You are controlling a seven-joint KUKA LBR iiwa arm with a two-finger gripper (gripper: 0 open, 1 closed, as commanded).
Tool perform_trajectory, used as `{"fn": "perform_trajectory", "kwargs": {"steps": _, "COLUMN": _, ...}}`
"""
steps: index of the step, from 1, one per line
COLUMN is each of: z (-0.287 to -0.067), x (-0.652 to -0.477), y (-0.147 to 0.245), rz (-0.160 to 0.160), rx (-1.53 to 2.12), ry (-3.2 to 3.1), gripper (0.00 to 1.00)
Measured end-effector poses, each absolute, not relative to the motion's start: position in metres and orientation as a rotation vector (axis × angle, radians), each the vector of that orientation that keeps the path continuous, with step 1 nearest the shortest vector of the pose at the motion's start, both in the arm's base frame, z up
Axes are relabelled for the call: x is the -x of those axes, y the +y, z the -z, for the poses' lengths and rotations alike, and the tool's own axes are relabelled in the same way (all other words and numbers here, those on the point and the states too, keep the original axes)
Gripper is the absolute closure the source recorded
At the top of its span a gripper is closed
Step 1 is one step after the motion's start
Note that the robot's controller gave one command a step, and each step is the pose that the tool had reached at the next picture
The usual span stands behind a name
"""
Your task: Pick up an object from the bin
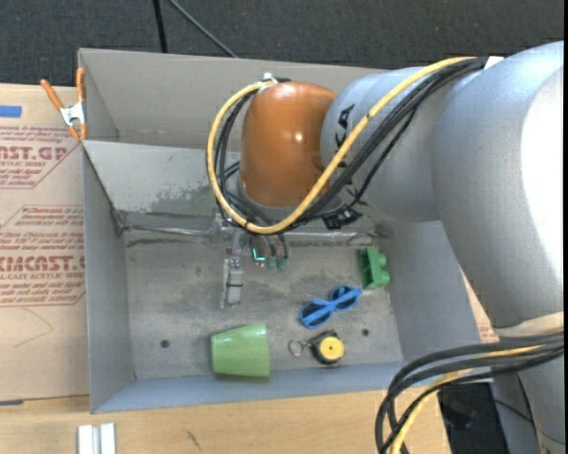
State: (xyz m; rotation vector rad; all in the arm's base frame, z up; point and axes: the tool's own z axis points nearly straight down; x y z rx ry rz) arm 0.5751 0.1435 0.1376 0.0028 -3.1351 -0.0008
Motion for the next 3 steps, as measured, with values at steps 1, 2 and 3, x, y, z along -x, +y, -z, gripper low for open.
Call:
{"fn": "perform_trajectory", "kwargs": {"steps": 1, "z": -0.093, "x": -0.527, "y": 0.139, "rz": 0.01, "rx": -0.638, "ry": -3.097, "gripper": 0.0}}
{"fn": "perform_trajectory", "kwargs": {"steps": 2, "z": -0.101, "x": -0.48, "y": 0.121, "rz": 0.002, "rx": -0.808, "ry": -3.037, "gripper": 0.0}}
{"fn": "perform_trajectory", "kwargs": {"steps": 3, "z": -0.12, "x": -0.488, "y": 0.093, "rz": 0.001, "rx": -0.675, "ry": -3.071, "gripper": 0.0}}
